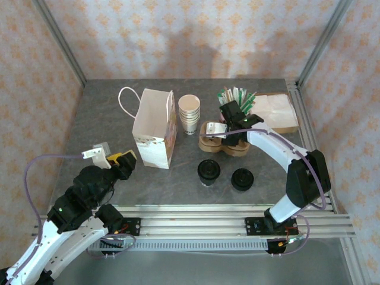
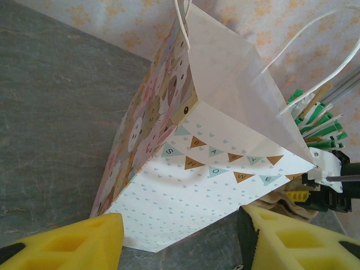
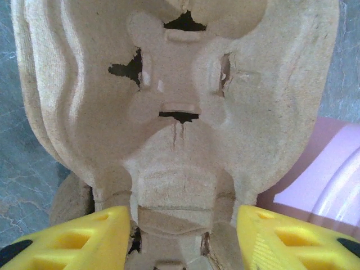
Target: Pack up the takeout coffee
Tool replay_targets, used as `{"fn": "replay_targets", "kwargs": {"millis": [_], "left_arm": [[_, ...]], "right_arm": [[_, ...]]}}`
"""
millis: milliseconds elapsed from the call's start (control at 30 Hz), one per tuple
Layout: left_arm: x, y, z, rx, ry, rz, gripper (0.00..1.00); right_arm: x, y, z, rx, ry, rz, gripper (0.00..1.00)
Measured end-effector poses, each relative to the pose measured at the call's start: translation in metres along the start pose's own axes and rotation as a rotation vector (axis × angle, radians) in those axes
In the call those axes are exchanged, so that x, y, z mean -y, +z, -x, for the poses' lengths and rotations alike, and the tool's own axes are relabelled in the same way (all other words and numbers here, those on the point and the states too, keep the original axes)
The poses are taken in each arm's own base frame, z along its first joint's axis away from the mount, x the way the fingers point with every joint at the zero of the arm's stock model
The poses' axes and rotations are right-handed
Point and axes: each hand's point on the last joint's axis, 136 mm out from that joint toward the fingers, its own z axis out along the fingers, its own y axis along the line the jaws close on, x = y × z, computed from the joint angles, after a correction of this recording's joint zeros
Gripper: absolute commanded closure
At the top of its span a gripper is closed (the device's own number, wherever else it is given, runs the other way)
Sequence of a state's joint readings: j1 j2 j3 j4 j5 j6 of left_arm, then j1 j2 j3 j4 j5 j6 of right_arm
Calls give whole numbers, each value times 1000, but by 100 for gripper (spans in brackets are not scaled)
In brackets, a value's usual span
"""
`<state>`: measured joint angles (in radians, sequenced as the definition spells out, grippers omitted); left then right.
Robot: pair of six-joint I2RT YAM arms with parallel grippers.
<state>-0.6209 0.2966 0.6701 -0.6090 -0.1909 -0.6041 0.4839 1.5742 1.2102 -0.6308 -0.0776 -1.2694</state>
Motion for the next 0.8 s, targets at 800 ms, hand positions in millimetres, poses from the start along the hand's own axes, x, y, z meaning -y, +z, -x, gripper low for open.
{"fn": "replay_targets", "kwargs": {"millis": [800], "left_arm": [[0,0,0,0,0,0,43]], "right_arm": [[0,9,2,-7,10,19,49]]}}
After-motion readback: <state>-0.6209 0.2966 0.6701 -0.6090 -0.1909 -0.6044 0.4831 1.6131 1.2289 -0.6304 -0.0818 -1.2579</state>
